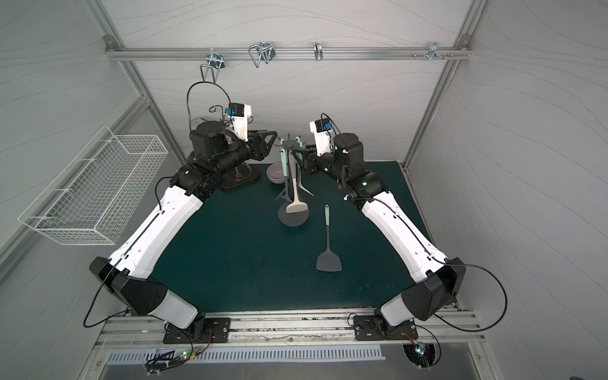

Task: Take the spatula off the kitchen utensil rack
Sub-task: Take off the spatula from the rack.

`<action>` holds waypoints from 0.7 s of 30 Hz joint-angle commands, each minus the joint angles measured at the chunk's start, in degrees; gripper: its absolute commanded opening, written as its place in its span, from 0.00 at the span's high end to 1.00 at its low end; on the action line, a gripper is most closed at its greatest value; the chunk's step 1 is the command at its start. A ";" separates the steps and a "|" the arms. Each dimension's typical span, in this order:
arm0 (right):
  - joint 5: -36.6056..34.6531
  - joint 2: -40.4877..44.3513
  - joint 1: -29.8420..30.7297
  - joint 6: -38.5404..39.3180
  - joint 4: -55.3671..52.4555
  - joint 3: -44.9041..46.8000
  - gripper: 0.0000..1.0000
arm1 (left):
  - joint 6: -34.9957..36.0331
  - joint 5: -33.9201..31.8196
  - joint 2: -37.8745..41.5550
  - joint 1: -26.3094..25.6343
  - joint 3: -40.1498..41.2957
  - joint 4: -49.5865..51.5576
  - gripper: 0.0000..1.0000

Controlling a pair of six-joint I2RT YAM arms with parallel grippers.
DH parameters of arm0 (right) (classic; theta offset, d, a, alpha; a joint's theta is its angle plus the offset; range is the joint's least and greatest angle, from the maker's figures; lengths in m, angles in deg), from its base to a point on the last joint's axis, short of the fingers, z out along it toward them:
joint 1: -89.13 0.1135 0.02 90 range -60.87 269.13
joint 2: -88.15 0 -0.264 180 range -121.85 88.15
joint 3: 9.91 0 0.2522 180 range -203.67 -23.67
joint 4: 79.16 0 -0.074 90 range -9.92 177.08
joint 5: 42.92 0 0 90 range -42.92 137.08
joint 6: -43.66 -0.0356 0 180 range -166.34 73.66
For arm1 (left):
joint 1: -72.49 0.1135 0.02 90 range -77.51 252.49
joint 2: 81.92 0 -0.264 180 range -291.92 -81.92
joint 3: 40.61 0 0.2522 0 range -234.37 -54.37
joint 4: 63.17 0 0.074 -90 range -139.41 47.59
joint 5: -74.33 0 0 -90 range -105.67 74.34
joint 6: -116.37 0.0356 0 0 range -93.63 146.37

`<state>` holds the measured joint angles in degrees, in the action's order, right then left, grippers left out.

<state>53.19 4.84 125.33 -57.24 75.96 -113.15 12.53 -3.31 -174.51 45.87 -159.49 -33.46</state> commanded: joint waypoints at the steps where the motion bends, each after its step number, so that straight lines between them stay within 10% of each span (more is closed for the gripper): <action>1: -7.43 2.80 3.95 1.45 4.90 6.59 0.48 | -1.01 3.46 -2.85 0.33 -4.41 2.00 0.54; 21: -22.11 -3.80 8.72 1.78 19.23 9.54 0.57 | -2.15 5.83 -5.41 0.52 -5.32 0.71 0.55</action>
<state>33.80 2.31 133.09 -55.82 90.80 -102.46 10.84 1.11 -179.78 46.25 -163.34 -29.88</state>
